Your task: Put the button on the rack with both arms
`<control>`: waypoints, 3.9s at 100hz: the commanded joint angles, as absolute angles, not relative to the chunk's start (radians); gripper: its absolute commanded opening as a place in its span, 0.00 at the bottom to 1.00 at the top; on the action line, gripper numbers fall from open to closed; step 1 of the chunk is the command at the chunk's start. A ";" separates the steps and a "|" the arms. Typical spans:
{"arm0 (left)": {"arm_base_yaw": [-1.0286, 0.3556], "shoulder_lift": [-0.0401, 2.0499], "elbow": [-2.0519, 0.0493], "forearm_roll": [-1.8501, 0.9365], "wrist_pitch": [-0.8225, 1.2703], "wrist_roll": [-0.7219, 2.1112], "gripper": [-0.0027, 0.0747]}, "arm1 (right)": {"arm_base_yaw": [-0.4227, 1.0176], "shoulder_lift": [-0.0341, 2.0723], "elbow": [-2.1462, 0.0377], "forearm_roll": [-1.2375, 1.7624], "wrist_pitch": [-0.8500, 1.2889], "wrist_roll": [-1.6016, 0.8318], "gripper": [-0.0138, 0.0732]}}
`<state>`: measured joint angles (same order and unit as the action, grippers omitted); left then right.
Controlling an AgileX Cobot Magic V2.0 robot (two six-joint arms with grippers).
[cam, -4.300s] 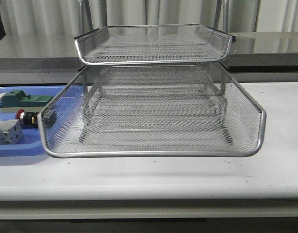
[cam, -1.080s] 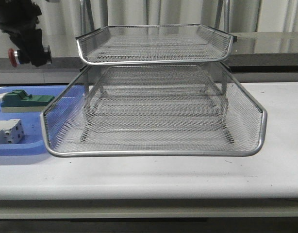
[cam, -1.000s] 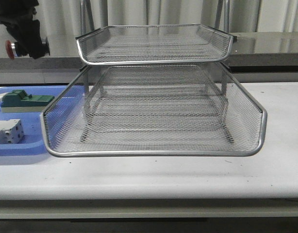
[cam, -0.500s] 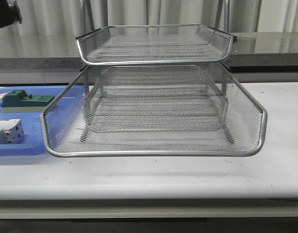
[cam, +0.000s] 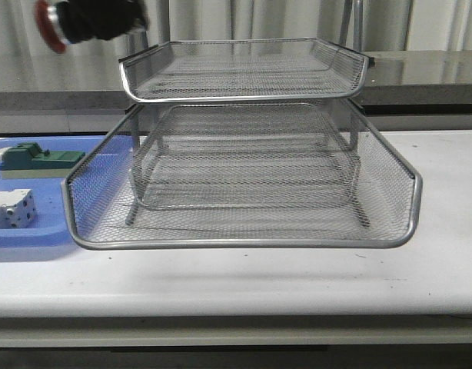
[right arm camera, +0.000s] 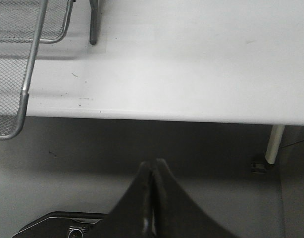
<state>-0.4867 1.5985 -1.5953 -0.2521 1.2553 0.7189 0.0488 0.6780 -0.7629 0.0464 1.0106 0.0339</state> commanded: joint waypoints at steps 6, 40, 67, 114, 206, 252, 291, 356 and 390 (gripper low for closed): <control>-0.572 1.617 -1.618 -0.295 1.235 0.717 0.01 | 0.049 0.676 -0.795 0.039 0.965 0.033 0.08; -0.674 1.780 -1.627 -0.273 1.083 0.717 0.01 | 0.049 0.676 -0.795 0.039 0.966 0.033 0.08; -0.697 1.839 -1.649 -0.226 0.987 0.717 0.01 | 0.049 0.676 -0.795 0.039 0.966 0.033 0.08; -0.697 1.839 -1.649 -0.226 0.980 0.717 0.49 | 0.049 0.676 -0.795 0.039 0.966 0.033 0.08; -0.697 1.806 -1.766 -0.200 1.198 0.706 0.54 | 0.049 0.676 -0.795 0.039 0.966 0.033 0.08; -0.473 1.650 -1.777 -0.159 1.218 0.546 0.54 | 0.049 0.676 -0.795 0.039 0.966 0.033 0.08; -0.259 1.466 -1.655 -0.159 1.162 0.495 0.54 | 0.049 0.676 -0.795 0.039 0.966 0.033 0.08; -0.243 0.817 -0.888 -0.020 0.421 0.250 0.54 | 0.049 0.676 -0.795 0.039 0.966 0.033 0.08; -0.167 0.548 -0.577 -0.018 0.170 0.132 0.53 | 0.049 0.676 -0.795 0.039 0.966 0.033 0.08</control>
<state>-0.2006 0.5890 -0.6046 -0.0186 0.2920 0.1595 0.0488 0.6780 -0.7629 0.0448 1.0106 0.0339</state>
